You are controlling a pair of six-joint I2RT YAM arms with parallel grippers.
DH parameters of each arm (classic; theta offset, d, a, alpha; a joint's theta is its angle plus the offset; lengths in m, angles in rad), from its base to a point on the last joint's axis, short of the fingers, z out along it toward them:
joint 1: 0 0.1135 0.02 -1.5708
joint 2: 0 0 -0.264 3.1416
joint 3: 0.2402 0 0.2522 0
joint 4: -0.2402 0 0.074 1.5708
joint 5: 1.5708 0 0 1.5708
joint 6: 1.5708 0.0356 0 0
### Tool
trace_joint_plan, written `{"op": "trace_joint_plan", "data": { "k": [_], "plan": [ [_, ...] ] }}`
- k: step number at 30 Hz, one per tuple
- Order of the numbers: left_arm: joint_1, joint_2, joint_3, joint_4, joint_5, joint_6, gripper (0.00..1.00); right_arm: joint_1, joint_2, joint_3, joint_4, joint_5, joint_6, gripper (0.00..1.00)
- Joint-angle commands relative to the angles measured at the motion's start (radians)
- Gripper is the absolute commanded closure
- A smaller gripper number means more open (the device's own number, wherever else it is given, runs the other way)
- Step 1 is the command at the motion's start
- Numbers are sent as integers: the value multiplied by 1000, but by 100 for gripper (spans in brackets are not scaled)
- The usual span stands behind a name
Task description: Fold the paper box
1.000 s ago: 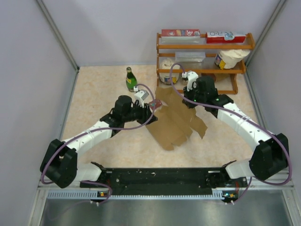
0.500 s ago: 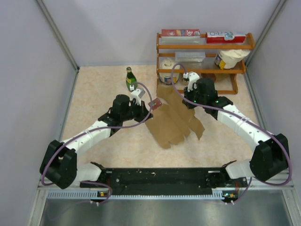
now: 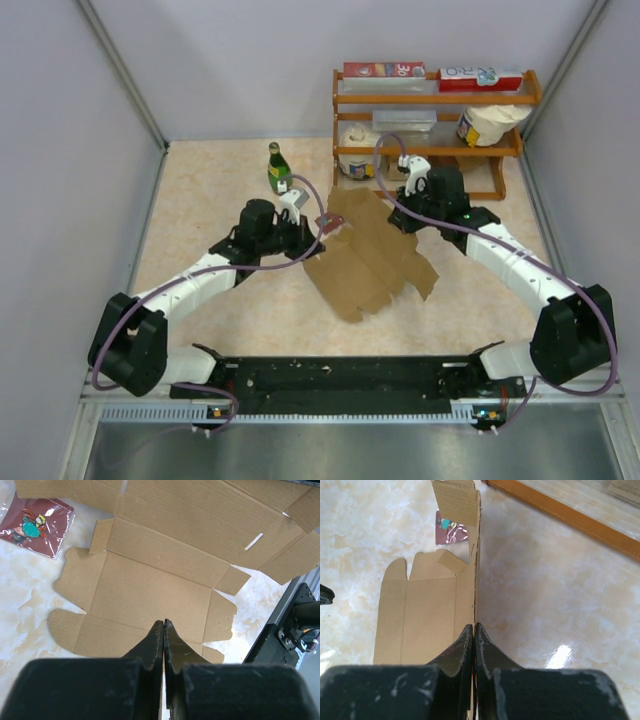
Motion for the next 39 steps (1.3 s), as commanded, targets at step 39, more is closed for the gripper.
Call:
{"op": "trace_joint_plan", "data": {
  "k": [39],
  "plan": [
    [148, -6, 66, 11, -79, -57, 87, 229, -344, -392, 314, 395, -494, 100]
  ]
}}
